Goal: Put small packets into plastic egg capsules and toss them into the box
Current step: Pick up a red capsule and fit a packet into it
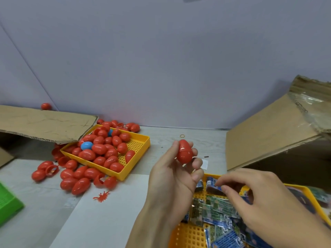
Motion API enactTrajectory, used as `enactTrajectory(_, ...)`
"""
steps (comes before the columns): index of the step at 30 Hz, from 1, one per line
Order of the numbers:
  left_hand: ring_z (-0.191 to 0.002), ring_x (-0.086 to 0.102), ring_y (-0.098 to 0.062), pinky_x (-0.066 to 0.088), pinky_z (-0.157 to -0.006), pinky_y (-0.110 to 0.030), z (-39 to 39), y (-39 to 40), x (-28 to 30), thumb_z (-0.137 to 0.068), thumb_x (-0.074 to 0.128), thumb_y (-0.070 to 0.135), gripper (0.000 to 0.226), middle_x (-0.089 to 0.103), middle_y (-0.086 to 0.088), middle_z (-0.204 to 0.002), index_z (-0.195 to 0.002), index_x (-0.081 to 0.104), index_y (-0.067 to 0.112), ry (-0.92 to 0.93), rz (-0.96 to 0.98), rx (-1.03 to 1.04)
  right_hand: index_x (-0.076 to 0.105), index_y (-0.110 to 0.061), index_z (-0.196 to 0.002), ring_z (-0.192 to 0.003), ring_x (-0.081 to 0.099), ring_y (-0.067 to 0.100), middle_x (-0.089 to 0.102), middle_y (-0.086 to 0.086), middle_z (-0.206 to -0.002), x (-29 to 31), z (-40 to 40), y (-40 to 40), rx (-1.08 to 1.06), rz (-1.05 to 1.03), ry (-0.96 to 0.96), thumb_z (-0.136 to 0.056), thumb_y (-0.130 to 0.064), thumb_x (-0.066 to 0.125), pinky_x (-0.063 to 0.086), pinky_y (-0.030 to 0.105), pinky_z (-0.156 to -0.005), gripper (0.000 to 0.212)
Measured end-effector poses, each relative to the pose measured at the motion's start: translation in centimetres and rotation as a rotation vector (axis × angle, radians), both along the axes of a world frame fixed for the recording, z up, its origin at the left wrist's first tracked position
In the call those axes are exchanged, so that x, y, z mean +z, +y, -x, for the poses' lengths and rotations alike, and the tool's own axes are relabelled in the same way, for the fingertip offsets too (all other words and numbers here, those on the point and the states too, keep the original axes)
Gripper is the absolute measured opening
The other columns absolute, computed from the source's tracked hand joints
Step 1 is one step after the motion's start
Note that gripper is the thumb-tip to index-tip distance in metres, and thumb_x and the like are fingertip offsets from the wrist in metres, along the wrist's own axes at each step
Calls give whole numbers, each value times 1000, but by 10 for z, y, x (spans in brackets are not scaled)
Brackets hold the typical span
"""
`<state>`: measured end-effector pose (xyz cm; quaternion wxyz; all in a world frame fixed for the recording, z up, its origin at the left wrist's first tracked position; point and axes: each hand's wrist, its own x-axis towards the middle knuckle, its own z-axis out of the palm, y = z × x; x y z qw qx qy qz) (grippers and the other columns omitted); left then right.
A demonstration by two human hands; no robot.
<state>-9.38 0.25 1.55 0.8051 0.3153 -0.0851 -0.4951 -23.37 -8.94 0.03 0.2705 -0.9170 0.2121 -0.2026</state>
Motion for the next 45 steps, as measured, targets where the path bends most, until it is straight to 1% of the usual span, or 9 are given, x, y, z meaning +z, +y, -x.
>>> enactTrajectory(7, -54, 49, -15, 40, -41, -21, 2, -3, -3, -88, 51, 19, 35, 56, -14, -77, -112, 61, -5, -15, 15, 21, 57, -51, -77, -99, 49, -18, 49, -47, -100, 2, 1, 1, -9, 26, -35, -86, -29, 64, 36, -2, -81, 25)
enactTrajectory(12, -55, 47, -15, 37, -41, -20, 2, -2, -3, -98, 44, 18, 29, 55, -14, -77, -110, 63, 0, -13, 0, 9, 57, -51, -77, -100, 49, -17, 50, -46, -99, 1, 1, 1, -12, 32, -35, -87, -29, 63, 36, -2, -81, 25)
enactTrajectory(16, -56, 46, -14, 35, -41, -19, 4, -2, 2, -83, 58, 18, 33, 54, -12, -77, -110, 62, 0, -13, 20, -20, 60, -49, -80, -97, 51, -15, 52, -43, -97, 1, 0, 1, -8, 45, -34, -88, -29, 63, 38, 0, -79, 21)
enactTrajectory(21, -55, 49, -15, 36, -40, -19, 5, -2, 4, -83, 56, 13, 25, 57, -14, -78, -106, 55, 1, -11, 26, 31, 61, -49, -80, -96, 51, -16, 54, -43, -95, 1, 0, 1, -8, 42, -31, -88, -29, 63, 38, 0, -80, 21)
enactTrajectory(24, -58, 53, -17, 40, -43, -20, 6, -1, 5, -85, 54, 16, 20, 62, -17, -84, -99, 53, 1, -29, 26, 36, 60, -50, -78, -96, 51, -16, 57, -40, -90, 0, 0, 1, -10, 43, -29, -87, -29, 63, 38, 0, -80, 24)
enactTrajectory(29, -74, 64, -21, 48, -51, -22, 6, -1, 4, -86, 56, 20, 30, 70, -21, -102, -106, 58, -2, -37, 5, 53, 58, -51, -78, -98, 50, -16, 58, -37, -92, 1, 2, 0, -13, 37, -27, -87, -30, 63, 37, 0, -81, 24)
enactTrajectory(35, -69, 61, -20, 54, -56, -23, 3, -2, 1, -84, 57, 20, 45, 65, -16, -86, -121, 59, -6, 18, 11, 88, 62, -49, -81, -97, 50, -17, 64, -27, -79, 1, 3, 0, -32, 15, -29, -87, -28, 64, 38, 0, -81, 22)
enactTrajectory(41, -67, 65, -22, 58, -60, -23, 2, -3, -1, -98, 47, 8, 25, 67, -25, -87, -113, 64, -2, 25, 7, 95, 63, -46, -86, -98, 48, -18, 63, -26, -80, 3, 4, 0, -36, -4, -20, -89, -30, 62, 38, 0, -78, 17)
enactTrajectory(45, -66, 66, -22, 58, -59, -23, 4, -1, 4, -79, 65, 14, 31, 68, -24, -89, -106, 65, -1, 26, 25, 65, 63, -47, -86, -99, 47, -18, 63, -27, -81, 3, 5, 0, -39, -3, -6, -90, -32, 60, 38, 1, -79, 15)
